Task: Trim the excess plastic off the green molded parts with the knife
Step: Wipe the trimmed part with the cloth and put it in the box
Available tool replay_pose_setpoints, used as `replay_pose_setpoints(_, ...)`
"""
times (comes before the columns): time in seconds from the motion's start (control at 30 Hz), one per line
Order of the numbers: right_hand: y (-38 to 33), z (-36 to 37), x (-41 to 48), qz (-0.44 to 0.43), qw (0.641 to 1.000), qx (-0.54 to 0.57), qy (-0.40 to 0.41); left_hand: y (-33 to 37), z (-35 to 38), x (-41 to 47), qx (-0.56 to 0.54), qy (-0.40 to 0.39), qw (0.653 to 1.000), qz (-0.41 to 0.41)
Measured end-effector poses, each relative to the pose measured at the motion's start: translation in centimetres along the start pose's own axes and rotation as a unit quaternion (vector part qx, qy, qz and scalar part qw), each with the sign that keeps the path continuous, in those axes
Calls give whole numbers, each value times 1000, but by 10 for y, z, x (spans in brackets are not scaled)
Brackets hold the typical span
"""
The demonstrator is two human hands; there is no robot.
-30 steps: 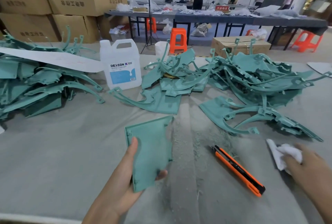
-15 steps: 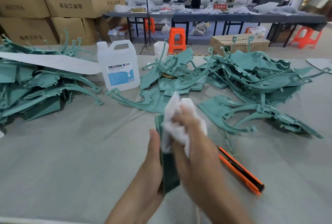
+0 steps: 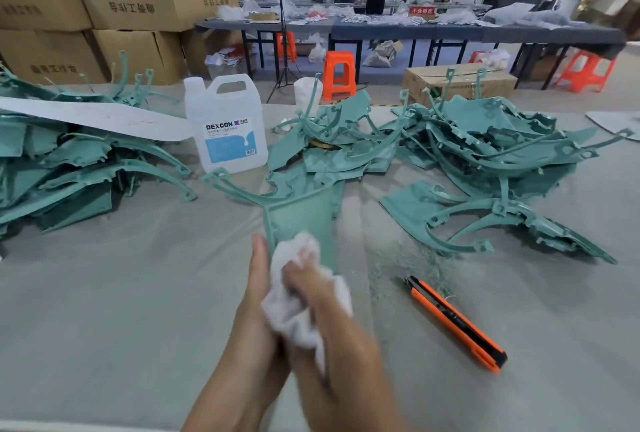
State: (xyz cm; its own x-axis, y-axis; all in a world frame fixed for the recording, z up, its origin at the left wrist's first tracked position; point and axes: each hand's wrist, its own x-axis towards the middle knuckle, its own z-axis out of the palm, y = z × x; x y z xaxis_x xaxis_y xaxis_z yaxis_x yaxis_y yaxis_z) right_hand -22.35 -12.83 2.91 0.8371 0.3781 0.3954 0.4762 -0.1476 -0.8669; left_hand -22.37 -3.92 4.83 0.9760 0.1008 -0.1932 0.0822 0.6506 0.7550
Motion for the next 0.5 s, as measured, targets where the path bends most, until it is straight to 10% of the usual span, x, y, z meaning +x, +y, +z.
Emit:
replay_pose_setpoints(0.13,0,-11,-6,47,978,194,53,1,0,2,195,9,974,112)
replay_pose_setpoints(0.27,-2,-39,4,113,926,355,57,-3,-12,-6,522,79,796,296)
replay_pose_setpoints(0.4,6,-47,0,161,922,341,93,2,-12,-5,285,146,904,284)
replay_pose_setpoints(0.5,7,-47,-2,173,888,418,78,11,-10,-5,41,58,990,118)
